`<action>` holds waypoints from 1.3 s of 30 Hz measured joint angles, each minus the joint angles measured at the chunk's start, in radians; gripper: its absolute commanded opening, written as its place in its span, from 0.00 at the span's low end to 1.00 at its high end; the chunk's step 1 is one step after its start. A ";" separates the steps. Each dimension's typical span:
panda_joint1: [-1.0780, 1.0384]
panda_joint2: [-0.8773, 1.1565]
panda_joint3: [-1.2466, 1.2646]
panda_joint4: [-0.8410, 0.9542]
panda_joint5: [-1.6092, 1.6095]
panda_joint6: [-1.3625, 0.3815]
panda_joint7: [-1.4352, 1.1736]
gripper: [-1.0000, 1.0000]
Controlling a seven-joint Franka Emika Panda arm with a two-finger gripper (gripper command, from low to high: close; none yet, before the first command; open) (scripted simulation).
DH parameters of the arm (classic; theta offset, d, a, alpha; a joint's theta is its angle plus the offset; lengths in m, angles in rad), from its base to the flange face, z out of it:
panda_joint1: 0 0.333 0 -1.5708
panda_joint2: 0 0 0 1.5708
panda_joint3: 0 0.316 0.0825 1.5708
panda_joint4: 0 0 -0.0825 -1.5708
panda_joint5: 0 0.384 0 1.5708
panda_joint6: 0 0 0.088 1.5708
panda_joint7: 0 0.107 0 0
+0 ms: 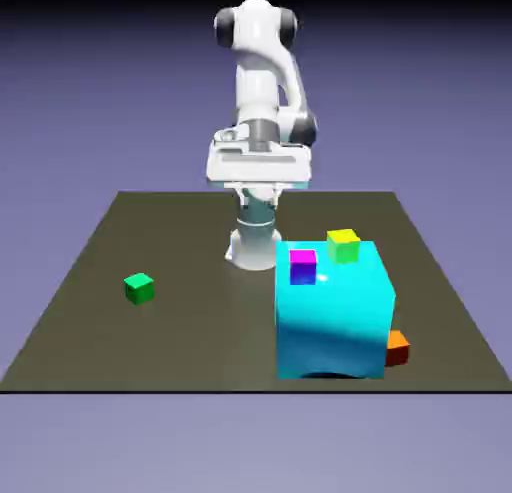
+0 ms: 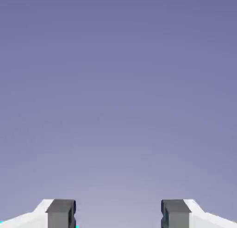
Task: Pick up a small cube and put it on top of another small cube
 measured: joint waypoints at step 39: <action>0.294 1.055 0.440 0.784 -0.688 -0.954 -0.458 0.50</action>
